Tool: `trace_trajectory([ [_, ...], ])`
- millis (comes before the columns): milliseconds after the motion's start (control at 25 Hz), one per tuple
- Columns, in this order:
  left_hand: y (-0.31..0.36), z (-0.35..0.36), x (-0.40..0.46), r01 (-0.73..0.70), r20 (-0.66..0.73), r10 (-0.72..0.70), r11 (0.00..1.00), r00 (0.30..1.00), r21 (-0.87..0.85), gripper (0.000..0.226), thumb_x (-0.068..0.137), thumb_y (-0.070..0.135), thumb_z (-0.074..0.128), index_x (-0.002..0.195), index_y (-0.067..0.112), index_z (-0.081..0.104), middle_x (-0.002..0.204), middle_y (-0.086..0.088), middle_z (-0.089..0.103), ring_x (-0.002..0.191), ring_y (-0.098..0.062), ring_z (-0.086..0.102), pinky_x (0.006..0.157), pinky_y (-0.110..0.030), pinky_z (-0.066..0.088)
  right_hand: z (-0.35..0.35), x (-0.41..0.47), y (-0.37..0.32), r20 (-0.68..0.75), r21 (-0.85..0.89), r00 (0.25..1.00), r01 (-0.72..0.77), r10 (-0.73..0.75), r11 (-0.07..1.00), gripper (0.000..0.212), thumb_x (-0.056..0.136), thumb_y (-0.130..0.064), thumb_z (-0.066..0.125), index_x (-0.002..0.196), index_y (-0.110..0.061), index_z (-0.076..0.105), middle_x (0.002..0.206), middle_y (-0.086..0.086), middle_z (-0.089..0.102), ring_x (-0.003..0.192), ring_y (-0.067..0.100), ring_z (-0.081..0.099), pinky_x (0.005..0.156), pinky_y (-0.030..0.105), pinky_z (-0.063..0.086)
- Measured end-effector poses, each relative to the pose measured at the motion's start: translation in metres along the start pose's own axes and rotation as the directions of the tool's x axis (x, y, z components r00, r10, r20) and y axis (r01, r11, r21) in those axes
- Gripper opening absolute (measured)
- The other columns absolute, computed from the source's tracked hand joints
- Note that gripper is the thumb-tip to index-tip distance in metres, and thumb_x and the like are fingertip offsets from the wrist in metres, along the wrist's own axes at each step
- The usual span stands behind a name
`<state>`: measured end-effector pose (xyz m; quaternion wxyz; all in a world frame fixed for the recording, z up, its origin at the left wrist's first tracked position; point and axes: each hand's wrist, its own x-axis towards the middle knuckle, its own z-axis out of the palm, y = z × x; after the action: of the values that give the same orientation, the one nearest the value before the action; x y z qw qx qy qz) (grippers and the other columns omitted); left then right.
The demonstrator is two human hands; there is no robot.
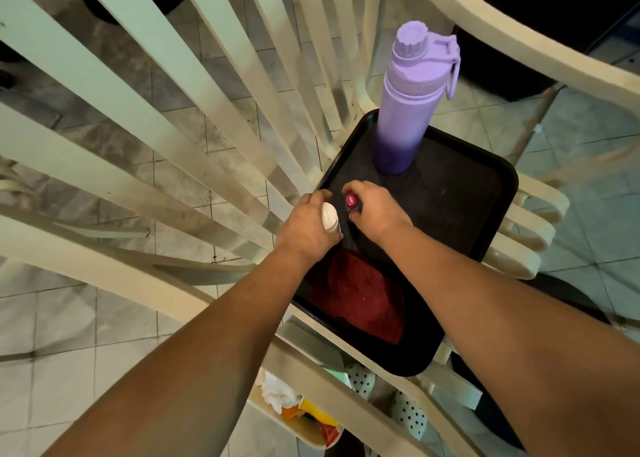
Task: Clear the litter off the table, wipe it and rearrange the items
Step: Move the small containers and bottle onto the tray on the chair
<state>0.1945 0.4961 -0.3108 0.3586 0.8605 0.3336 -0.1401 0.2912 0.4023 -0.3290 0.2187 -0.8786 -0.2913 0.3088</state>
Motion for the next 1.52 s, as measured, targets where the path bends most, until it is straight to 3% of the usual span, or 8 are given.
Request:
trace_trajectory([
  [240,-0.004,0.002,-0.010,-0.025,-0.016,0.025,0.999,1.000,-0.037,0.084,0.070,0.020,0.077,0.141,0.023,0.032,0.139,-0.003,0.041,0.125,-0.021,0.044,0.104,-0.034,0.039,0.002,-0.012,-0.003,0.010,0.003,1.000,0.004,-0.004,1.000,0.061,0.079,-0.003,0.062,0.134,-0.023,0.043,0.127,0.004,0.048,0.118,0.024,0.049,0.100,0.036,0.042],
  [440,0.001,-0.008,-0.024,-0.042,-0.086,0.035,0.996,0.996,-0.084,0.082,0.073,0.020,0.072,0.143,0.019,0.029,0.151,-0.004,0.024,0.138,-0.021,0.028,0.113,-0.031,0.028,-0.007,-0.023,-0.001,-0.002,-0.044,0.999,-0.034,0.034,0.998,0.080,0.079,-0.003,0.063,0.146,-0.024,0.024,0.153,0.000,0.019,0.137,0.024,0.030,0.111,0.038,0.031],
  [720,0.048,-0.031,-0.059,-0.085,-0.275,0.067,0.995,0.959,-0.053,0.039,0.079,0.016,0.063,0.118,0.020,0.060,0.142,-0.002,0.035,0.127,-0.021,0.041,0.105,-0.028,0.035,-0.065,-0.064,-0.008,-0.134,-0.042,0.991,-0.021,0.015,0.999,0.050,0.083,-0.010,0.057,0.131,-0.017,0.046,0.134,0.007,0.044,0.121,0.026,0.046,0.103,0.037,0.039],
  [880,0.108,-0.047,-0.098,-0.225,-0.350,0.170,0.967,0.921,-0.122,0.030,0.080,0.010,0.063,0.110,0.014,0.065,0.128,-0.007,0.047,0.111,-0.017,0.052,0.086,-0.003,0.024,-0.126,-0.106,-0.016,-0.183,-0.084,0.980,0.062,-0.076,0.995,0.035,0.081,-0.008,0.057,0.116,-0.011,0.060,0.118,0.014,0.055,0.109,0.029,0.054,0.096,0.030,0.041],
  [1120,0.192,-0.048,-0.202,-0.348,-0.424,0.255,0.924,0.869,-0.157,0.022,0.082,0.011,0.063,0.103,0.016,0.067,0.103,-0.002,0.056,0.085,-0.011,0.052,0.070,-0.008,0.030,-0.210,-0.220,-0.017,-0.251,-0.102,0.960,0.102,-0.125,0.989,0.030,0.084,-0.008,0.057,0.113,-0.010,0.062,0.116,0.011,0.062,0.104,0.027,0.059,0.088,0.028,0.042],
  [1280,0.252,-0.041,-0.303,-0.365,-0.366,0.252,0.888,0.896,-0.279,0.021,0.082,0.013,0.063,0.102,0.017,0.066,0.082,0.000,0.060,0.071,-0.015,0.058,0.068,-0.015,0.044,-0.265,-0.342,-0.003,-0.395,-0.020,0.916,0.065,-0.067,0.998,0.031,0.085,-0.008,0.055,0.114,-0.012,0.062,0.119,0.007,0.061,0.095,0.020,0.057,0.083,0.021,0.041],
  [1360,0.291,-0.028,-0.354,-0.393,-0.264,0.323,0.877,0.909,-0.277,0.023,0.082,0.015,0.063,0.104,0.017,0.066,0.099,-0.003,0.065,0.083,-0.019,0.062,0.081,-0.025,0.049,-0.289,-0.414,0.010,-0.397,-0.025,0.917,0.017,-0.026,1.000,0.030,0.085,-0.011,0.056,0.115,-0.014,0.061,0.120,0.006,0.060,0.094,0.018,0.055,0.082,0.020,0.039],
  [1520,0.382,0.012,-0.450,-0.533,-0.069,0.532,0.817,0.844,-0.220,0.021,0.084,0.018,0.062,0.105,0.020,0.064,0.117,-0.001,0.059,0.087,-0.015,0.053,0.068,-0.022,0.042,-0.336,-0.547,0.047,-0.471,-0.066,0.879,-0.116,0.072,0.991,0.031,0.088,-0.016,0.056,0.118,-0.016,0.059,0.125,0.004,0.057,0.107,0.021,0.055,0.086,0.026,0.041],
])
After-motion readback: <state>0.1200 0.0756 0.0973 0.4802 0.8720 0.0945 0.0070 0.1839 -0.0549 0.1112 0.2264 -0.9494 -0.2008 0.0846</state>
